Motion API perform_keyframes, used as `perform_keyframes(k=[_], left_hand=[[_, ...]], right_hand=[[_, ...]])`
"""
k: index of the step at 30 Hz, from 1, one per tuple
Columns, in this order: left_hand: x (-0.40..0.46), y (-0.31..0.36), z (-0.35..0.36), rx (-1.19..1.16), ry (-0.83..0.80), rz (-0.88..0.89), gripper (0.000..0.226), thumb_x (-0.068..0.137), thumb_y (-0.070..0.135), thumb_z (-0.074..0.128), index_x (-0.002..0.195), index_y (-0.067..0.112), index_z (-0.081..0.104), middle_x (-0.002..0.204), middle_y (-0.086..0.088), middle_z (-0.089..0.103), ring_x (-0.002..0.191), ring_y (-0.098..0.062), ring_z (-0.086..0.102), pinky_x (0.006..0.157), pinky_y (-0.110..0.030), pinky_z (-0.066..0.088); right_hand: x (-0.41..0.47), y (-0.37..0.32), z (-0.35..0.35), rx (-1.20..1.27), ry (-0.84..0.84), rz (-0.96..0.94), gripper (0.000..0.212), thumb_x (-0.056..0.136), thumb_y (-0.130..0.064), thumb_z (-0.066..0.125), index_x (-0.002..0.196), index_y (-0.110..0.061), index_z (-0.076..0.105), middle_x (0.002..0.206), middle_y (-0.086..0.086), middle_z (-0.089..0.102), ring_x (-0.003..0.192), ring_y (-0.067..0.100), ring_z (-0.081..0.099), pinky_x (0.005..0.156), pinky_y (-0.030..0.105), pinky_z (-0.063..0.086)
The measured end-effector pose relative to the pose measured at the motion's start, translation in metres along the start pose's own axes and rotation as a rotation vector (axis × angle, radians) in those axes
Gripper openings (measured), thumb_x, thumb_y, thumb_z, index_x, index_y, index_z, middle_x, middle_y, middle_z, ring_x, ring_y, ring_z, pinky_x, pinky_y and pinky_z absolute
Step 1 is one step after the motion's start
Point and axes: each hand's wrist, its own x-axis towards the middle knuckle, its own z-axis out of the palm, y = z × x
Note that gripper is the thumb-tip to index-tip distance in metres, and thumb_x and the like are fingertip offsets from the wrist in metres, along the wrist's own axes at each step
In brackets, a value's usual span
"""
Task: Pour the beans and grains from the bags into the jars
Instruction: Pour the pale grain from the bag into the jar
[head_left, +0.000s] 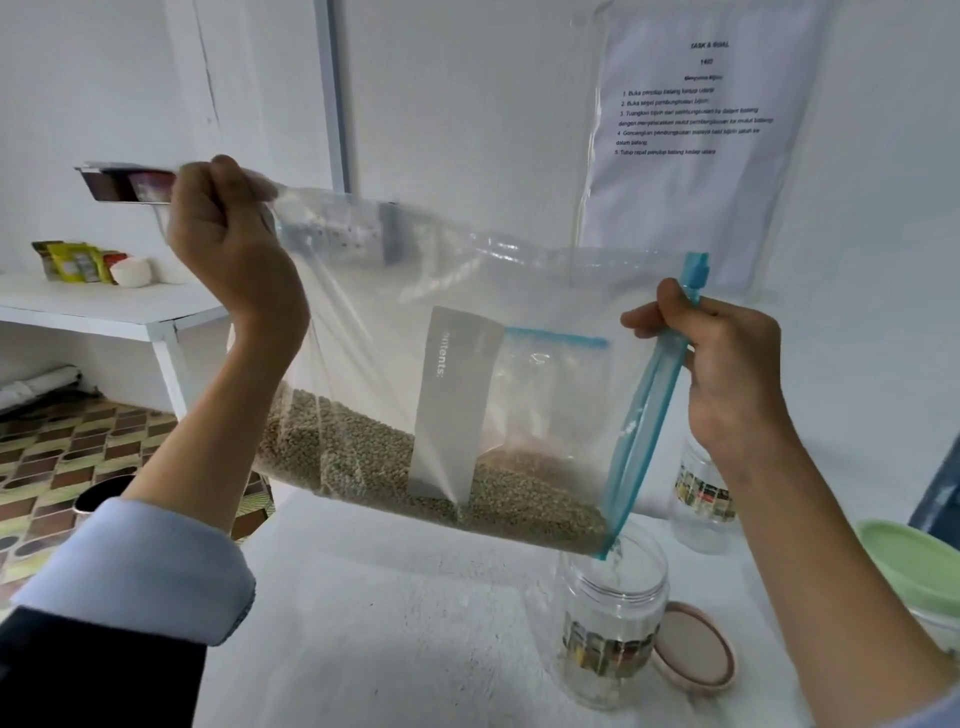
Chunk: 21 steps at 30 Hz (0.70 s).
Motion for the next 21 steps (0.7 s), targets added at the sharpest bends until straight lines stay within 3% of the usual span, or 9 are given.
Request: perform_keyframes(k=[8,21], left_hand=[[0.0005,0.004,-0.0024,0.019,0.005,-0.007,0.037,0.094,0.001,0.039,0.065,0.022,0.045,0.05,0.02,0.055,0.051,0.006,0.045,0.056,-0.008,0.034],[-0.0014,0.0099,-0.0019,0.028,0.006,0.006,0.04,0.094,-0.002,0.039,0.064,0.024,0.04,0.047,0.024,0.051,0.049,0.008,0.043,0.055,-0.008,0.032]], right_hand=[[-0.0007,-0.0011,0.0029,0.01,0.039,-0.065,0.029,0.093,-0.022,0.06,0.066,-0.018,0.068,0.063,-0.011,0.071,0.071,0.009,0.061,0.081,0.023,0.049],[-0.0016,0.0007,0.0055,0.03,0.004,-0.063,0.03,0.092,-0.021,0.061,0.063,-0.019,0.069,0.063,-0.009,0.071,0.071,0.01,0.064,0.084,0.023,0.047]])
